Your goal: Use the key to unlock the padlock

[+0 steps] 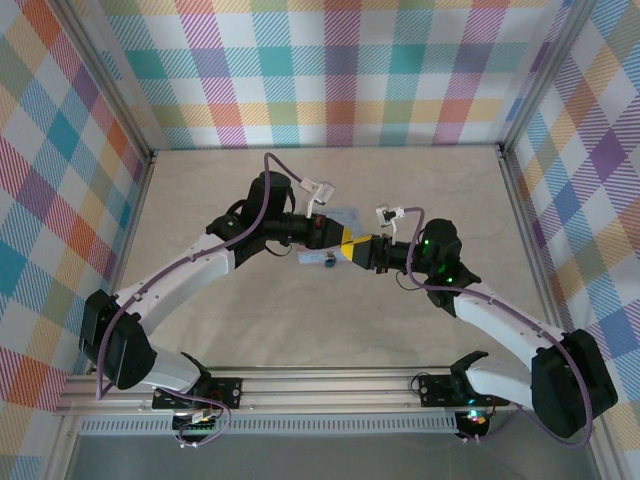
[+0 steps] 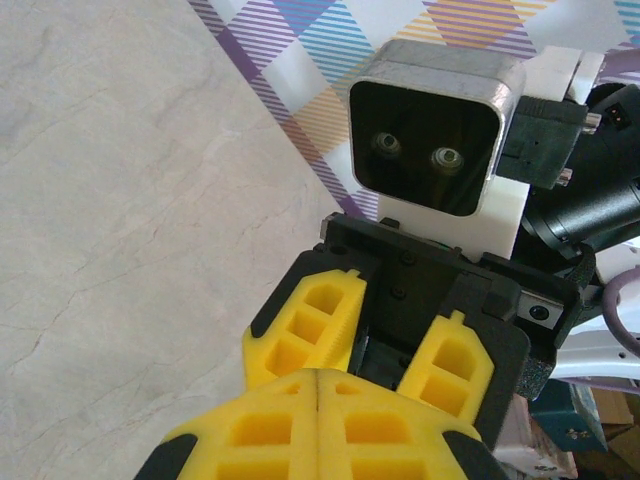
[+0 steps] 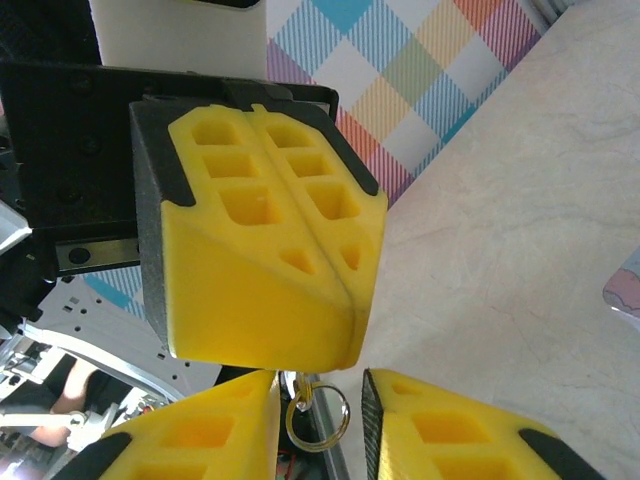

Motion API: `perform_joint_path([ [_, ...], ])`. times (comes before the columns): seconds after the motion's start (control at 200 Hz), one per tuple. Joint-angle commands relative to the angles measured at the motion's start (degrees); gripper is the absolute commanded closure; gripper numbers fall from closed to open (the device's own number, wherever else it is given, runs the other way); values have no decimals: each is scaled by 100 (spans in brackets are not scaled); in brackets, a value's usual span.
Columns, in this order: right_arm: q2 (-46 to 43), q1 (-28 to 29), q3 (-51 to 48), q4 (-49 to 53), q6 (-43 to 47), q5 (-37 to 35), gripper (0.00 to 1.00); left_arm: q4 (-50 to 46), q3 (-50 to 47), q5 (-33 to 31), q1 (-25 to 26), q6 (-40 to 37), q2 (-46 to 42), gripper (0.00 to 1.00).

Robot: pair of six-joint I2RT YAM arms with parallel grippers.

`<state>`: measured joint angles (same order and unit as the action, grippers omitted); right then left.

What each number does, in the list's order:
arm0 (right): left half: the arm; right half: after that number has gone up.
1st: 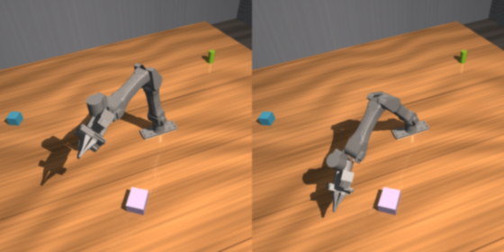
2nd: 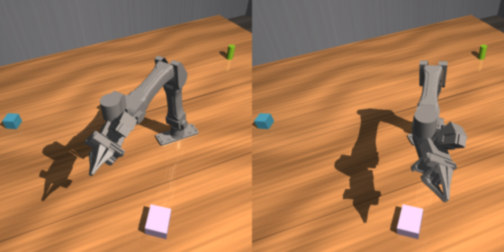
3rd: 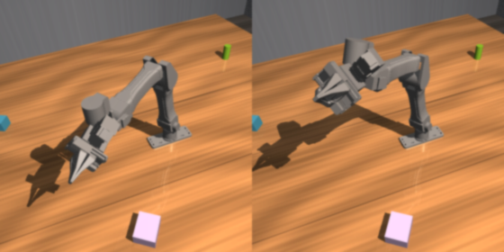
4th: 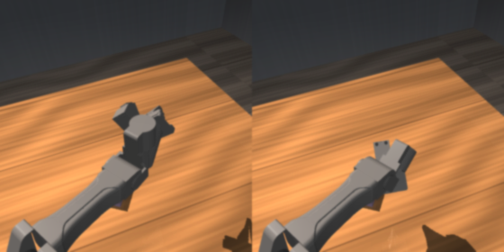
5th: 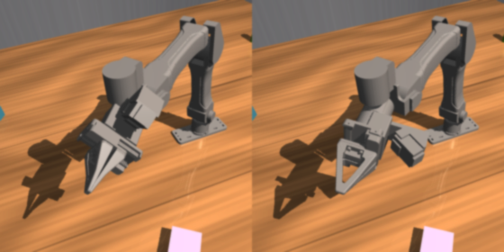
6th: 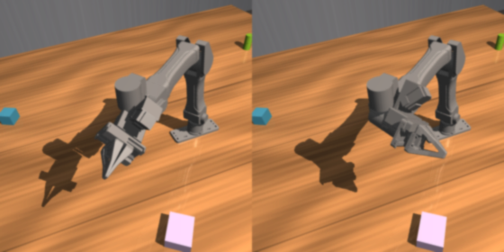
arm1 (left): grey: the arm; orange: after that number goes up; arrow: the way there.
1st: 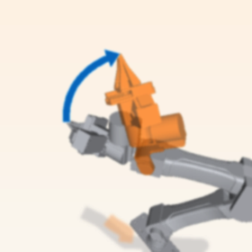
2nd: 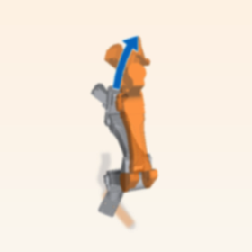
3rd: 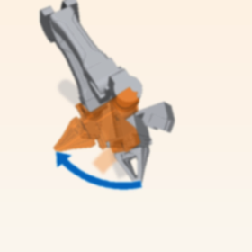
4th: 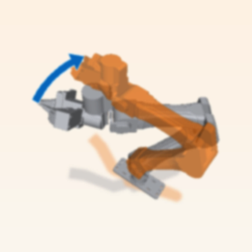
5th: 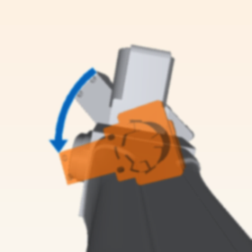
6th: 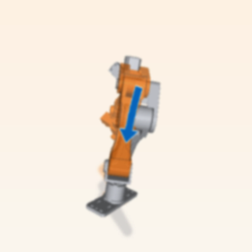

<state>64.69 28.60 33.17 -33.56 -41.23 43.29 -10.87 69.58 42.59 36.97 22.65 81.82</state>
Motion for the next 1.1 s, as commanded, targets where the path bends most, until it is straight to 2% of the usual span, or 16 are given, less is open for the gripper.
perform_joint_path([
  [0.0, -44, 55, 164, -195, 10, -60, 76, -2, 73, 135, -24, -67, 19, 100],
  [0.26, 0, 62, 183, -12, 68, -50, 89, -2, 91, 129, -19, -74, 58, 100],
  [0.52, -14, 66, 120, 449, 234, -95, 98, -29, 210, 57, -26, -52, 102, 100],
  [0.645, -80, 67, 118, 744, 343, -273, 99, -88, 249, -85, -40, -47, 75, 82],
  [0.7, -134, 66, 130, 1012, 457, -429, 99, -137, 220, -249, -70, -46, 0, 70],
  [0.835, -151, 0, 163, 1586, 673, -743, 99, -257, -76, -738, -269, 65, -321, 48],
  [1.0, 183, -240, 227, 1688, 730, -838, 99, -205, -953, -1189, -640, 573, -681, 31],
  [1.1, 651, -478, 392, 1581, 681, -824, 99, -225, -1447, -1351, -998, 994, -714, 29],
])
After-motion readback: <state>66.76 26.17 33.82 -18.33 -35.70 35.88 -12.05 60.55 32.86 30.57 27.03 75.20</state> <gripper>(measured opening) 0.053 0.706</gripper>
